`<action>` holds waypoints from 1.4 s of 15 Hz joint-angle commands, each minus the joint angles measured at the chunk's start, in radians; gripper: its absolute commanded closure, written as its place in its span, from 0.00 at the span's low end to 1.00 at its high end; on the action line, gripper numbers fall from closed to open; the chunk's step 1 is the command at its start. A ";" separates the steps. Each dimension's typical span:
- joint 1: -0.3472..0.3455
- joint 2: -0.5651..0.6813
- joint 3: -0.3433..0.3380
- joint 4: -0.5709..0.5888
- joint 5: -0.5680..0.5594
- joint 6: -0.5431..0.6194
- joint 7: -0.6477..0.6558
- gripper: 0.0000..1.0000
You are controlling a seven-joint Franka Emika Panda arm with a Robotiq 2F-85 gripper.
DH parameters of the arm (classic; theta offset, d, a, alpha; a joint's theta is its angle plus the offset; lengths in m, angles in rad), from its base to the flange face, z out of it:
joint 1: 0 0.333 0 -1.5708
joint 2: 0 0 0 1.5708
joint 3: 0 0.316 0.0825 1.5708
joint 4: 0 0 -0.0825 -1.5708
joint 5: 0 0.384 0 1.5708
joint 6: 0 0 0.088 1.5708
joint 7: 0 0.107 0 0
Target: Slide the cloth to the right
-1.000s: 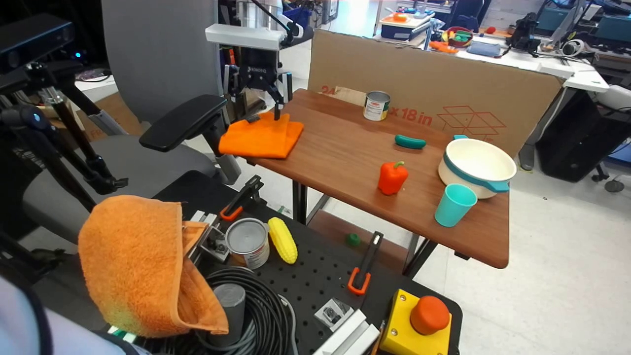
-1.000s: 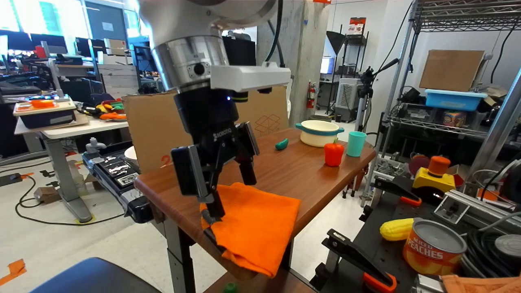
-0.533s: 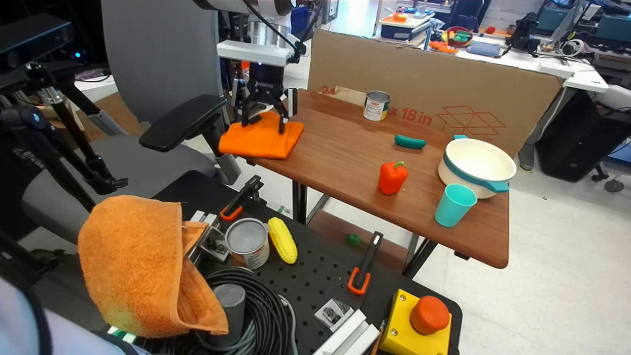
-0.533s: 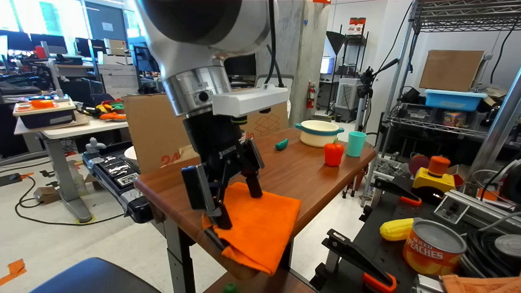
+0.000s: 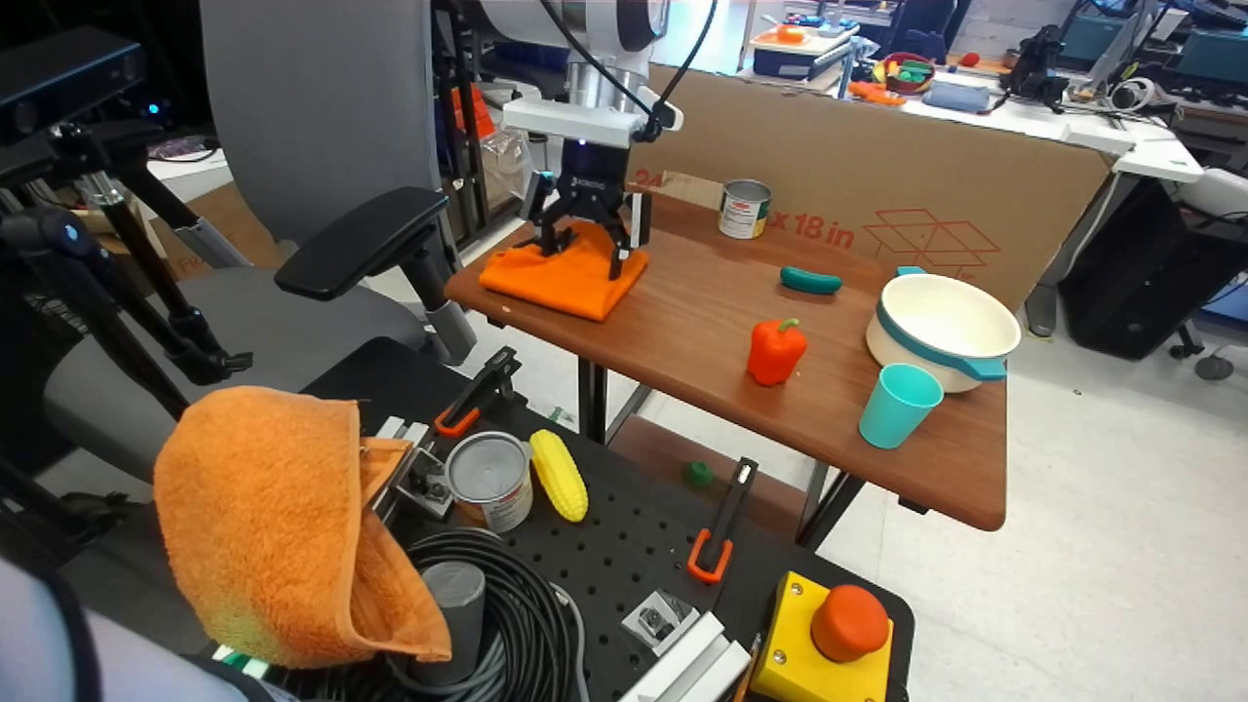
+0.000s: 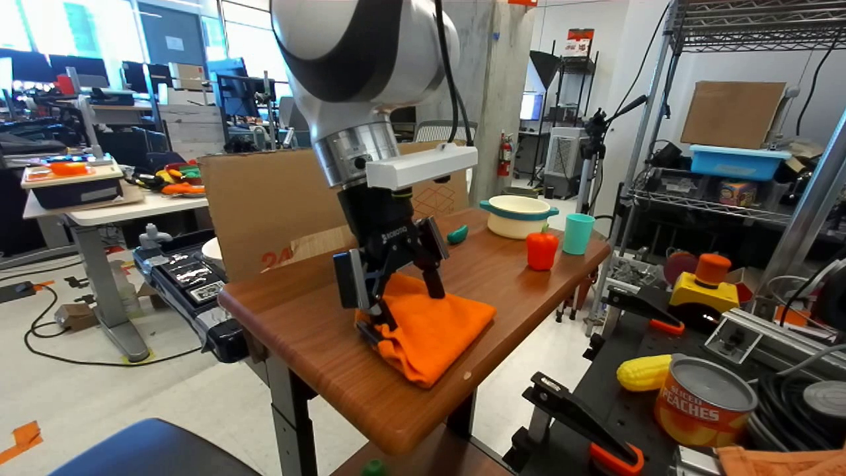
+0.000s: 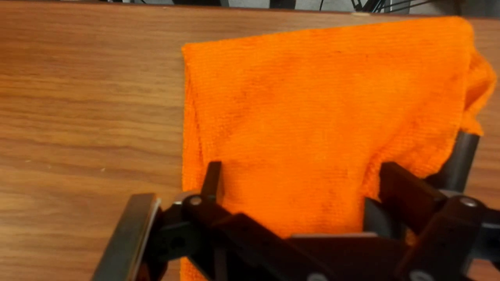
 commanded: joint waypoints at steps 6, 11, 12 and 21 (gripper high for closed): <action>-0.043 -0.001 -0.098 0.028 -0.033 -0.006 0.079 0.00; -0.035 -0.004 -0.130 0.030 -0.083 -0.008 0.142 0.00; -0.035 -0.007 -0.133 0.029 -0.092 -0.006 0.150 0.00; -0.006 -0.066 -0.113 0.022 -0.200 -0.042 0.114 0.00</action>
